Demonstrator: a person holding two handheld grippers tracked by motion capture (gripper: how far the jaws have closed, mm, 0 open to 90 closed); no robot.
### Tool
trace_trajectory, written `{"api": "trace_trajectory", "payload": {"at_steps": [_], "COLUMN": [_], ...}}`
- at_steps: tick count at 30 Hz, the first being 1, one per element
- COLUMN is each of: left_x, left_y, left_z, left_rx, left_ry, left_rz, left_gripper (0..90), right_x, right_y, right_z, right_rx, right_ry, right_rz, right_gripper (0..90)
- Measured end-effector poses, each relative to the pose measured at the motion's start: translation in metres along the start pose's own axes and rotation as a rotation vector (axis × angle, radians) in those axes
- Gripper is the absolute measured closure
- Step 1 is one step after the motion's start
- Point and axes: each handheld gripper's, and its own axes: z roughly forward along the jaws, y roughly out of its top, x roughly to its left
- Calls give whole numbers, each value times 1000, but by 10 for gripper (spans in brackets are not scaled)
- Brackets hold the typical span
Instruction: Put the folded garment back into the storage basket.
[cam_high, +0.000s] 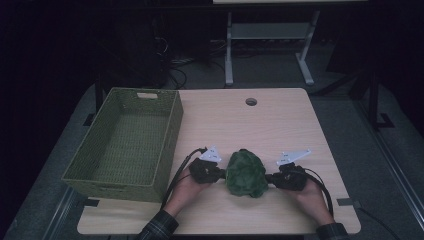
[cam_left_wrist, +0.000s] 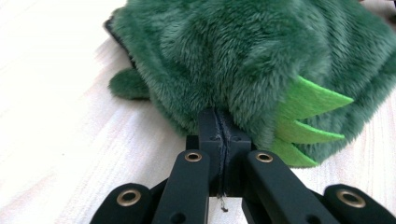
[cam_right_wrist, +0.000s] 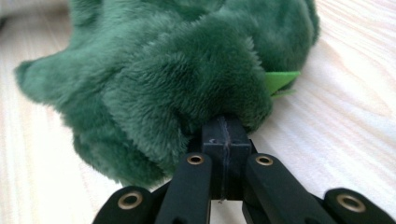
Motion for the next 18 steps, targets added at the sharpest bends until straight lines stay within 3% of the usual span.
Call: {"api": "trace_trajectory", "payload": {"at_steps": [3, 6, 9, 10, 11, 12, 13, 18], "left_x": [1, 1, 0, 0, 0, 0, 1, -2], "left_y": [1, 2, 5, 5, 6, 6, 8, 16], "left_z": [-4, -8, -15, -15, -19, -19, -24, -37], "left_rx": [-1, -2, 28, 28, 41, 41, 51, 72], "left_ry": [7, 10, 15, 15, 21, 21, 19, 16], "left_rz": [-2, 1, 6, 6, 9, 9, 9, 13], "left_gripper": [858, 813, 749, 725, 699, 673, 640, 473], "right_x": [2, -1, -4, -4, -7, -7, -11, -19], "right_y": [-4, -9, -14, -14, -20, -20, -26, -33], "right_z": [-2, -8, -15, -15, -18, -18, -21, -23], "right_rx": [-12, -41, -65, -65, -77, -77, -74, -58], "right_ry": [-25, -54, -106, -106, -161, -161, -215, -302], "right_rz": [-4, 23, 48, 48, 51, 51, 49, 78], "right_gripper": [884, 787, 650, 650, 545, 545, 472, 327]}}
